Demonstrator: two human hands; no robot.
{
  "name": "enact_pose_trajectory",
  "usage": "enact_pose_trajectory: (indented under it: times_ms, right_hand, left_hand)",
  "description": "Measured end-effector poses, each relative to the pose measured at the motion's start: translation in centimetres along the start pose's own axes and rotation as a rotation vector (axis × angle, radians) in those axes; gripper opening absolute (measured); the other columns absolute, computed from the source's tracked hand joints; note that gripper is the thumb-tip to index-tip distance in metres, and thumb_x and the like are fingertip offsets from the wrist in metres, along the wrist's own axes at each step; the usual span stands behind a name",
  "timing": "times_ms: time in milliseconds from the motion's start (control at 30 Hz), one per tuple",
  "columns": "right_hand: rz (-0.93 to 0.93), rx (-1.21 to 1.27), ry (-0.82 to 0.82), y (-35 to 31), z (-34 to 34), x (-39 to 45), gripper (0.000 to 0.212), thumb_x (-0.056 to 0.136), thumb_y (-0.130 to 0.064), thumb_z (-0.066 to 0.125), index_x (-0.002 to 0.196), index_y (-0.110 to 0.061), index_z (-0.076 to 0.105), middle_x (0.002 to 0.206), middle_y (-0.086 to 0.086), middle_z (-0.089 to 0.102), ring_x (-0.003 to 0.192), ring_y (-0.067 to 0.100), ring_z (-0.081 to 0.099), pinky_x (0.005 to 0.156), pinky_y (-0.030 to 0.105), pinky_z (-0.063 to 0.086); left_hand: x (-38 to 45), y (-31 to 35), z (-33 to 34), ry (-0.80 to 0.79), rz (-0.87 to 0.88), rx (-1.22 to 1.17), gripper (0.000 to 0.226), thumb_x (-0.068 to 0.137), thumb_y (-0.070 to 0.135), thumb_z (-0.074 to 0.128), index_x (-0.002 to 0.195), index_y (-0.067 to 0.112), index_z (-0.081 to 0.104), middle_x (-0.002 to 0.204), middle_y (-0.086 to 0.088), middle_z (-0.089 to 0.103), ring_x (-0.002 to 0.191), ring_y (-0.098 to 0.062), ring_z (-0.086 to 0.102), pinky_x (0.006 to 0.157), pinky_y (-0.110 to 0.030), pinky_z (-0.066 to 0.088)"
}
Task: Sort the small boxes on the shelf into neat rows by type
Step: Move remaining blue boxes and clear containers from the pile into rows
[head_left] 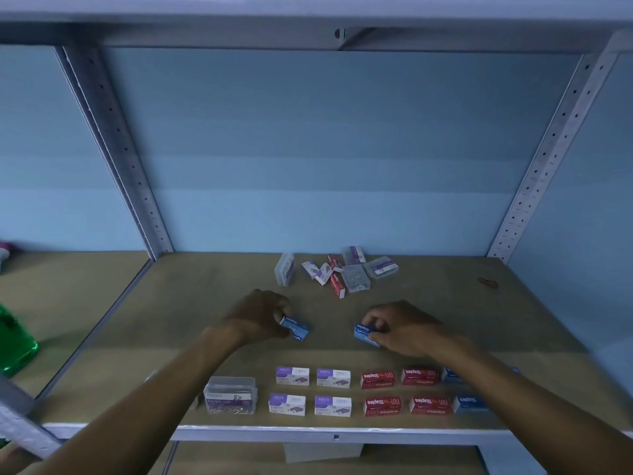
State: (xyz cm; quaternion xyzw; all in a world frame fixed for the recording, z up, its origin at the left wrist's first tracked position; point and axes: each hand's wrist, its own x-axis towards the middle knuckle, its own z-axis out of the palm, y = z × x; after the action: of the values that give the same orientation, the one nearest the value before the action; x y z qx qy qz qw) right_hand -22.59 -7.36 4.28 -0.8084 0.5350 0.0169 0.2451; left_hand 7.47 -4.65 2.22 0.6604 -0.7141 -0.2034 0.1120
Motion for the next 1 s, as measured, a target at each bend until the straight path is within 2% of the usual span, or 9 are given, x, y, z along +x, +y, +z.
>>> enact_pose_trajectory:
  times_ms: [167, 267, 367, 433, 500, 633, 767, 900, 1000]
  right_hand:
    - [0.002, -0.017, 0.009, -0.2, 0.1, 0.1, 0.026, 0.094, -0.03, 0.067, 0.12, -0.033, 0.068, 0.114, -0.011, 0.07, 0.097, 0.006, 0.064, 0.084, 0.029, 0.053]
    - [0.01, -0.019, 0.005, -0.2, 0.2, 0.0, 0.025, 0.095, -0.032, 0.067, 0.119, -0.035, 0.067, 0.113, -0.011, 0.069, 0.097, 0.007, 0.063, 0.087, 0.031, 0.054]
    - [0.01, -0.015, 0.009, -0.2, 0.3, -0.2, 0.026, 0.095, -0.033, 0.067, 0.121, -0.035, 0.066, 0.115, -0.011, 0.068, 0.099, 0.008, 0.063, 0.084, 0.029, 0.052]
    - [0.009, -0.012, 0.012, -0.2, 0.3, -0.3, 0.027, 0.096, -0.033, 0.067, 0.122, -0.034, 0.066, 0.117, -0.011, 0.068, 0.099, 0.008, 0.063, 0.084, 0.028, 0.051]
    - [0.007, -0.009, 0.015, -0.1, 0.3, -0.2, 0.026, 0.096, -0.033, 0.066, 0.122, -0.034, 0.066, 0.118, -0.011, 0.068, 0.099, 0.007, 0.063, 0.085, 0.029, 0.052]
    - [0.007, -0.004, 0.015, 0.0, 0.4, -0.3, 0.025, 0.096, -0.035, 0.064, 0.121, -0.036, 0.065, 0.117, -0.011, 0.067, 0.098, 0.007, 0.062, 0.085, 0.03, 0.052]
    - [0.004, -0.017, 0.011, 0.0, 0.5, -0.3, 0.025, 0.096, -0.035, 0.065, 0.121, -0.036, 0.065, 0.115, -0.011, 0.068, 0.097, 0.007, 0.062, 0.086, 0.031, 0.053]
    - [0.008, -0.002, 0.01, 0.1, 0.5, -0.1, 0.025, 0.095, -0.035, 0.065, 0.12, -0.036, 0.066, 0.115, -0.011, 0.068, 0.097, 0.007, 0.063, 0.089, 0.034, 0.055]
    - [0.0, -0.004, 0.016, 0.1, 0.6, 0.0, 0.023, 0.095, -0.036, 0.066, 0.118, -0.035, 0.067, 0.114, -0.011, 0.068, 0.097, 0.007, 0.063, 0.088, 0.033, 0.055]
  left_hand:
    - [-0.3, 0.5, 0.4, -0.042, 0.035, 0.012, 0.02, 0.073, 0.034, 0.081, 0.091, 0.031, 0.072, 0.091, 0.016, 0.07, 0.082, -0.004, 0.064, 0.074, -0.023, 0.057]
    - [-0.2, 1.0, 1.2, -0.004, 0.064, 0.082, 0.025, 0.075, 0.032, 0.079, 0.099, 0.031, 0.073, 0.1, 0.013, 0.068, 0.085, -0.004, 0.06, 0.072, -0.018, 0.05]
    - [0.0, 1.6, 1.5, 0.025, 0.089, 0.125, 0.027, 0.08, 0.029, 0.077, 0.105, 0.024, 0.072, 0.106, 0.009, 0.067, 0.087, -0.006, 0.055, 0.076, -0.019, 0.048]
    - [0.3, 2.0, 1.4, 0.044, 0.111, 0.077, 0.023, 0.078, 0.031, 0.078, 0.099, 0.025, 0.072, 0.104, 0.008, 0.069, 0.086, -0.008, 0.06, 0.081, -0.024, 0.054]
    - [0.5, 2.5, 1.0, 0.096, 0.12, -0.015, 0.018, 0.073, 0.03, 0.08, 0.087, 0.026, 0.07, 0.093, 0.011, 0.071, 0.08, -0.007, 0.064, 0.076, -0.028, 0.057]
    - [0.3, 3.1, 0.4, 0.175, 0.083, -0.197, 0.021, 0.074, 0.018, 0.079, 0.087, 0.025, 0.065, 0.086, 0.011, 0.067, 0.078, -0.002, 0.063, 0.064, -0.017, 0.051]
    - [-0.3, 1.5, 0.7, 0.111, 0.028, -0.175, 0.027, 0.074, 0.023, 0.08, 0.097, 0.027, 0.067, 0.092, 0.012, 0.067, 0.082, -0.001, 0.062, 0.065, -0.011, 0.047]
    - [-1.2, 0.4, 0.5, 0.081, 0.025, -0.116, 0.022, 0.073, 0.023, 0.08, 0.084, 0.035, 0.065, 0.087, 0.02, 0.064, 0.077, -0.001, 0.06, 0.061, -0.006, 0.042]
    - [-1.6, 0.1, 0.2, 0.034, 0.015, -0.074, 0.019, 0.073, 0.022, 0.079, 0.083, 0.033, 0.067, 0.088, 0.018, 0.066, 0.081, -0.002, 0.061, 0.068, -0.016, 0.049]
